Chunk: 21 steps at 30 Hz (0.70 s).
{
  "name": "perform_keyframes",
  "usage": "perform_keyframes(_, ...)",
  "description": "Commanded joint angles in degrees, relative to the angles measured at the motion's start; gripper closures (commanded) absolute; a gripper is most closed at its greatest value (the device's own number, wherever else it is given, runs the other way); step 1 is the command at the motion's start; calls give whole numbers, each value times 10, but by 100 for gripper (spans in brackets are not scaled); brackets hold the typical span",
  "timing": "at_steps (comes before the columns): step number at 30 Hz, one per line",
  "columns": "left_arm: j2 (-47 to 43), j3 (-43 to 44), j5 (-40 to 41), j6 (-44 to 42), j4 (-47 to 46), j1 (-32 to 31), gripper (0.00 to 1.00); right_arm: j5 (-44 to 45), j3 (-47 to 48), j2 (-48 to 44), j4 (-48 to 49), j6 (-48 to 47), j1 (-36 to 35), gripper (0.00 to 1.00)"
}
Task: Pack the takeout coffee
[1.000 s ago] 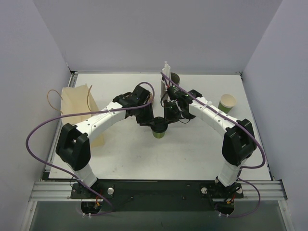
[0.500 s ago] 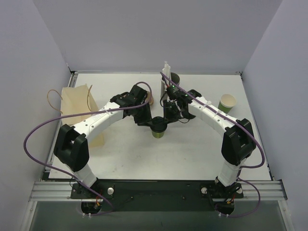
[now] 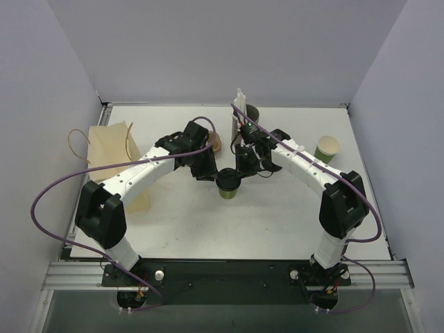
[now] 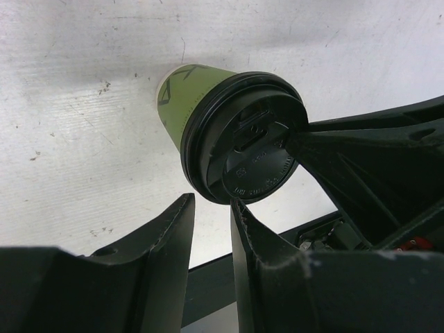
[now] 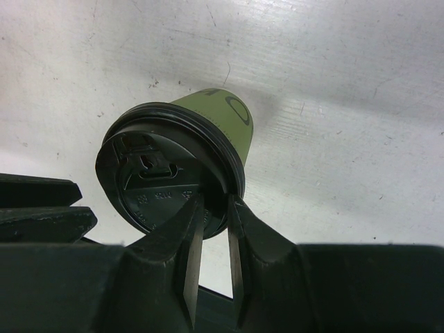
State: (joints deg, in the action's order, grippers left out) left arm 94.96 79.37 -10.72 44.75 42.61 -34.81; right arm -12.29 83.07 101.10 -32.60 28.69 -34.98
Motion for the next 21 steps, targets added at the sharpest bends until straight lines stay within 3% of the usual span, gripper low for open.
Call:
perform_keyframes(1, 11, 30, -13, -4, -5, -7, 62, 27, -6, 30, -50, 0, -4, 84)
perform_keyframes(17, 42, 38, 2, -1, -8, -18, 63, 25, -3, 35, -50, -1, -5, 85)
perform_keyframes(21, 50, 40, 36, -4, 5, -18, 68, 24, -4, 36, -51, 0, -5, 85)
